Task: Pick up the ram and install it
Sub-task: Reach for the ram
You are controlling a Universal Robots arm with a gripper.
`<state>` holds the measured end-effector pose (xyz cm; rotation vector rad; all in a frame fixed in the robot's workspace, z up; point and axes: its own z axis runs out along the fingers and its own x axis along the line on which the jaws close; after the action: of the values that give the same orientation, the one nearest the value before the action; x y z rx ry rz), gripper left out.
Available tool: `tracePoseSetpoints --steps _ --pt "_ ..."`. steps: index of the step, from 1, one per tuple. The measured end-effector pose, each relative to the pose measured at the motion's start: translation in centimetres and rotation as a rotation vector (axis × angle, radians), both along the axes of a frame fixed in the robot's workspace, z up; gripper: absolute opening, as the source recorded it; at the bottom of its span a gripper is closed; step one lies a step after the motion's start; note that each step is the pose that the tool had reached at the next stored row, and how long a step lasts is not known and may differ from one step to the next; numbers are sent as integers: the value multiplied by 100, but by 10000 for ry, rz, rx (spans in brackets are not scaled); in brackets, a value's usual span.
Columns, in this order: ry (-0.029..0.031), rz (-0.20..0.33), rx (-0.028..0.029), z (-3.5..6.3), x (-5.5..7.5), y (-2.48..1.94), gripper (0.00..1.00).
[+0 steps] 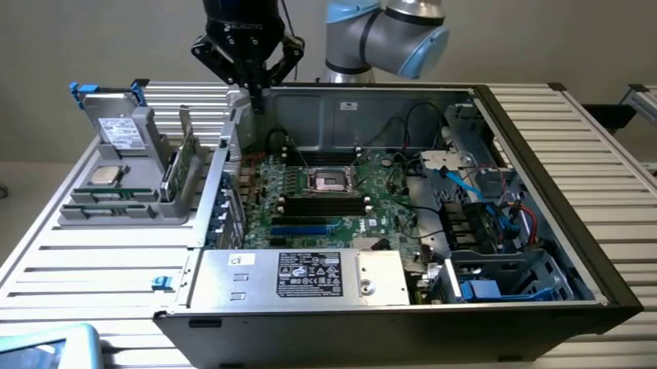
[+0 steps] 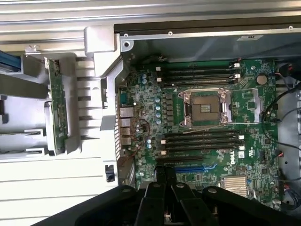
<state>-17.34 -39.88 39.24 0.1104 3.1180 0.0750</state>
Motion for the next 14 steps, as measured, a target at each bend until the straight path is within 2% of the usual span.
tracePoseSetpoints --steps 14 --pt "0 0 0 -9 -637 0 11"
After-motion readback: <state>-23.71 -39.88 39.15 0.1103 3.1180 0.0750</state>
